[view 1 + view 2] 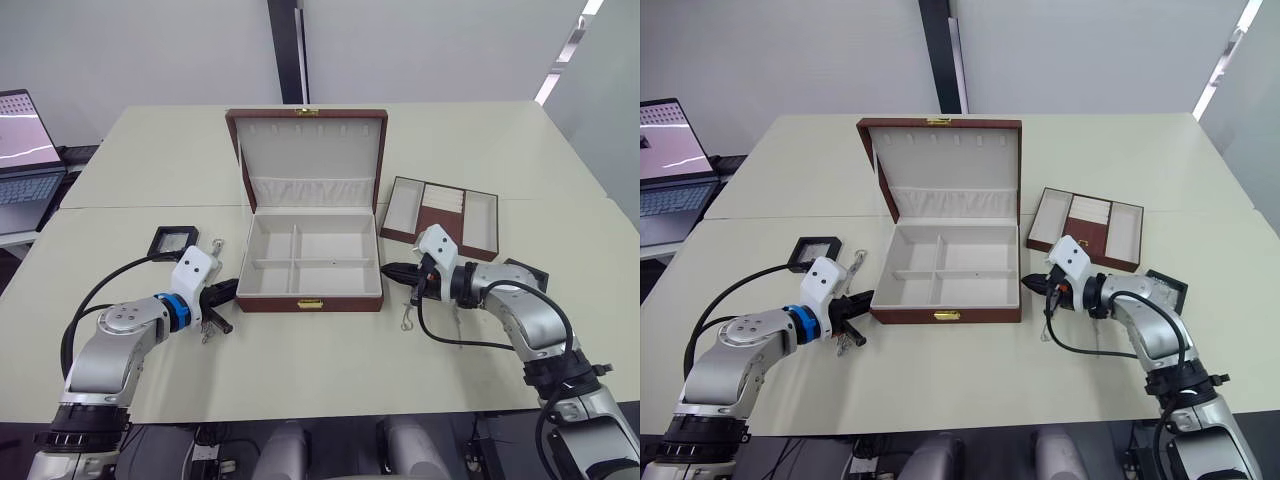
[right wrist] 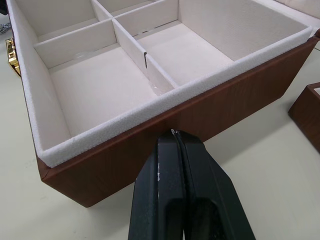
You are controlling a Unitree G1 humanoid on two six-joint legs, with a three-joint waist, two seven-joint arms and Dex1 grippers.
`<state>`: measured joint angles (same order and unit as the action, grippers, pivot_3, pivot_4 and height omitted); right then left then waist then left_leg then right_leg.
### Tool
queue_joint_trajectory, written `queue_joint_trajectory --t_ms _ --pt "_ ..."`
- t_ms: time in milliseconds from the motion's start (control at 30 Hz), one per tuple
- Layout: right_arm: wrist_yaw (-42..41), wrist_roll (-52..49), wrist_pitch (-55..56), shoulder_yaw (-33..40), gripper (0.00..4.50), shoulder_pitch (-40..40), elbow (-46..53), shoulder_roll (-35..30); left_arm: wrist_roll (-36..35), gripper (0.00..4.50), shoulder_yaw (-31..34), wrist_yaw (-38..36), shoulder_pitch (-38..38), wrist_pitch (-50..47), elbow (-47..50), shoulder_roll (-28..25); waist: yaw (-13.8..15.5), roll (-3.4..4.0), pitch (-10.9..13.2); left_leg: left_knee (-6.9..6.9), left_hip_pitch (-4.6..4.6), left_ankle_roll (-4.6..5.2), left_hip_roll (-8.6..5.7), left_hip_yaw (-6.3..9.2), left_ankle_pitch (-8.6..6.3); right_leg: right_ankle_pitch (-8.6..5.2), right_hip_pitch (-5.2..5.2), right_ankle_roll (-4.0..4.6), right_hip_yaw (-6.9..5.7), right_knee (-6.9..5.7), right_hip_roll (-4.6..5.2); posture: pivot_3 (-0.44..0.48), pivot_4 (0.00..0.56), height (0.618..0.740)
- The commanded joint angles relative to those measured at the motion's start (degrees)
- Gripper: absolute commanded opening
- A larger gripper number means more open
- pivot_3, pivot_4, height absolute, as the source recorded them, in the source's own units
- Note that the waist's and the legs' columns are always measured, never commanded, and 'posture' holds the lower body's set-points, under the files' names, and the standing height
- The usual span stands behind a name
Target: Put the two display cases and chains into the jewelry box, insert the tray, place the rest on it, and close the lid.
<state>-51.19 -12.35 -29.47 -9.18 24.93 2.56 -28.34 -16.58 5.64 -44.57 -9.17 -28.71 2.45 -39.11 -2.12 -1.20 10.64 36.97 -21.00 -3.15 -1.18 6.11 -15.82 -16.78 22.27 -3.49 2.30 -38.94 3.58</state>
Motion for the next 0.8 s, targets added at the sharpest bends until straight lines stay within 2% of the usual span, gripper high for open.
queue_joint_trajectory --t_ms 33,633,800 --pt "-0.57 -1.33 0.68 -0.36 0.03 0.04 2.72 0.65 -1.44 0.0 -1.32 -2.21 0.6 -0.27 3.22 0.19 0.0 0.0 0.0 0.0 0.0 0.0 0.0 0.0 0.0 0.0 0.0 0.0 0.0 0.0 0.0 0.0 0.15 0.74" --pt "-0.09 -1.02 1.24 -0.28 0.03 0.28 1.72 0.94 -1.42 0.0 -0.43 -2.23 1.97 -0.26 3.72 0.09 -0.19 0.0 0.0 -0.01 0.01 0.0 0.01 0.0 0.0 0.0 0.0 0.0 0.01 0.0 -0.01 0.0 0.15 0.74" --pt "-0.16 -1.62 1.17 1.84 0.03 0.13 1.38 -0.44 -2.82 0.0 3.11 -2.21 1.83 -0.45 2.58 -0.49 -0.2 0.0 0.0 -0.01 0.01 0.0 0.01 0.0 0.0 0.0 0.0 0.0 0.0 0.0 -0.01 0.0 0.15 0.74"
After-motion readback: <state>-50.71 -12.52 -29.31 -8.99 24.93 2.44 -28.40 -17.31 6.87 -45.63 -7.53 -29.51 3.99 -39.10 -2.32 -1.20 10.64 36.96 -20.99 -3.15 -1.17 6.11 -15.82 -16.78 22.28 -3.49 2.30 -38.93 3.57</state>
